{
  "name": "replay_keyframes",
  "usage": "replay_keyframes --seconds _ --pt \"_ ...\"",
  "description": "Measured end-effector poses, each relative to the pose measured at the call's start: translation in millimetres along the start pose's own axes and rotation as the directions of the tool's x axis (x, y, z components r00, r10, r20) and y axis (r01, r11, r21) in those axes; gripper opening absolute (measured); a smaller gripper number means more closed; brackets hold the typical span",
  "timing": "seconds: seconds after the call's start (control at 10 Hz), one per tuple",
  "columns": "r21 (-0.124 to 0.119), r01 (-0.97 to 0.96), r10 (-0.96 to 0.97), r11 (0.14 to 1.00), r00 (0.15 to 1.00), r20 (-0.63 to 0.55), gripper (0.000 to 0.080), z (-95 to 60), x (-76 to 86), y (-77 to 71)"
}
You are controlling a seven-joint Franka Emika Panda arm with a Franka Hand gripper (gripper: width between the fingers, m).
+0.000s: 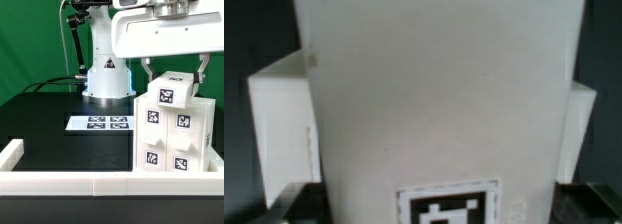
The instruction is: Assemble cabinet
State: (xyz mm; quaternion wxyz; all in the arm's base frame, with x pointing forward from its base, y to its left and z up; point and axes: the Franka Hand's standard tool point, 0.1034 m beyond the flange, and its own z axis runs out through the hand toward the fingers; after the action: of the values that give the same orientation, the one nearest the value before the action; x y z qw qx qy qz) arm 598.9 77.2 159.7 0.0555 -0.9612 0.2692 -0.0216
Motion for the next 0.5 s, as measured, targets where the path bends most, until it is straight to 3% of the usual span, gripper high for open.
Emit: replay_keyframes --seconds 0.5 --pt "0.023 -0.313 0.313 0.950 0.950 -0.010 0.0557 -0.8 3.3 -1.9"
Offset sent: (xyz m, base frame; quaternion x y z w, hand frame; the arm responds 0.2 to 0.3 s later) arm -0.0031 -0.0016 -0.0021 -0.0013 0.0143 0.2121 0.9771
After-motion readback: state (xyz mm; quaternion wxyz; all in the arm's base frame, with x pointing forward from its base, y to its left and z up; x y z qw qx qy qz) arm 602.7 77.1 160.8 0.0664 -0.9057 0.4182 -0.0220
